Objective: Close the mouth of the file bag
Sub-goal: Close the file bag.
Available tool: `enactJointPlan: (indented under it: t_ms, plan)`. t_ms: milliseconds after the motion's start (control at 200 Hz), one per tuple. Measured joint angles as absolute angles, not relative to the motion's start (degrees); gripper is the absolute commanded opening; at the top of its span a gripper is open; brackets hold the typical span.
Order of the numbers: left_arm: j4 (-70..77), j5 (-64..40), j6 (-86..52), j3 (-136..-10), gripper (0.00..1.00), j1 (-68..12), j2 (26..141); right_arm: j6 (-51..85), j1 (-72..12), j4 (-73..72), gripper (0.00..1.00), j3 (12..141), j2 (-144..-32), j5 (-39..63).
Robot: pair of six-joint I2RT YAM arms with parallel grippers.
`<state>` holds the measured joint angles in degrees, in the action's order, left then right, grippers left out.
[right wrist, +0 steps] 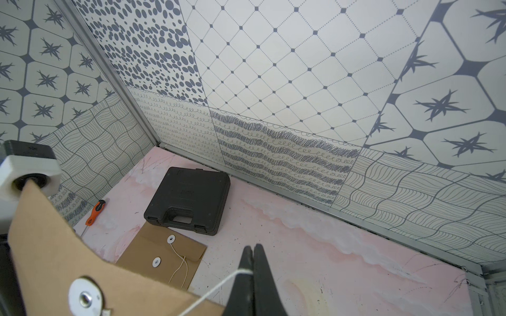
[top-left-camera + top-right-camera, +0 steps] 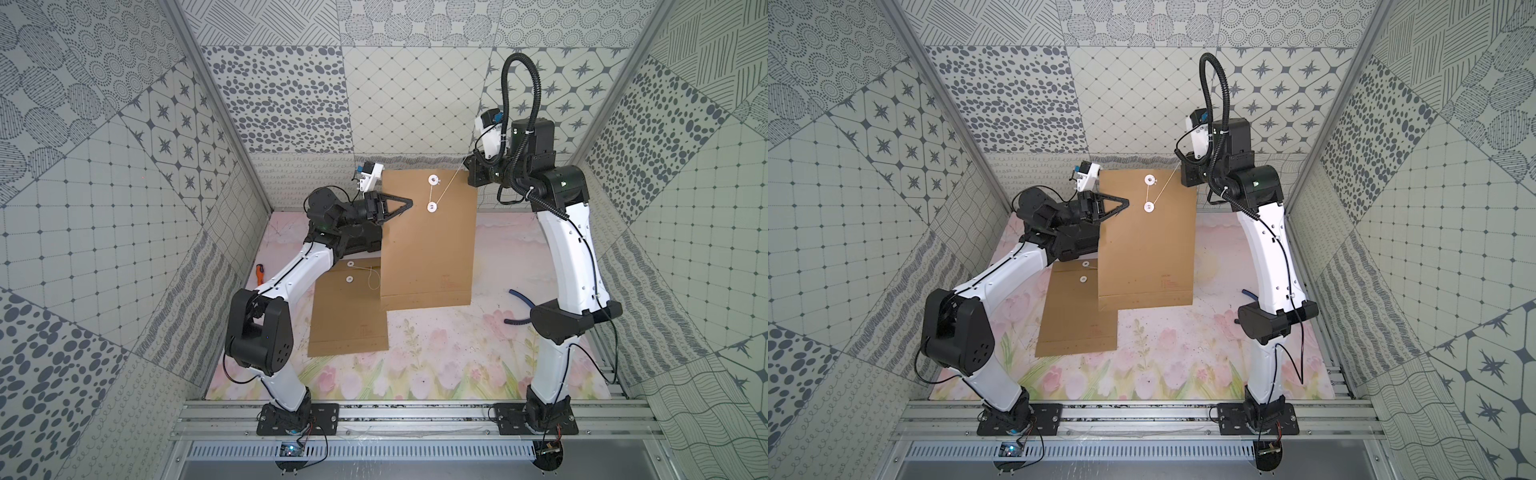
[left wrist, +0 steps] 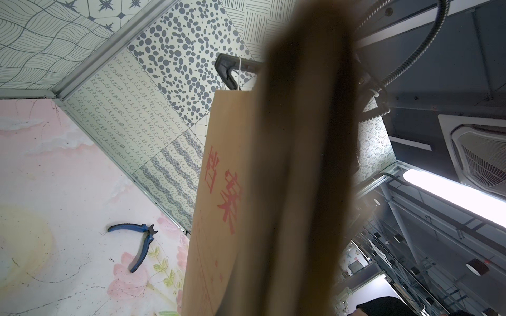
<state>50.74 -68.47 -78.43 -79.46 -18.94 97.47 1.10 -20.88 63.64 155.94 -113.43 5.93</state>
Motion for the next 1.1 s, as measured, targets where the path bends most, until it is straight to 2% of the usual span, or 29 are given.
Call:
enactJointPlan:
  t_ms: [375,1101]
  plan:
    - [47.2,-68.47,-76.55,-80.29,0.0,-18.94,96.49,1.06,-20.93,63.46,0.0,153.27,-113.58,5.98]
    - [43.72,-63.77,-76.55,-85.41,0.0,-16.75,97.25,1.04,-22.92,58.61,0.0,133.03,-101.32,5.26]
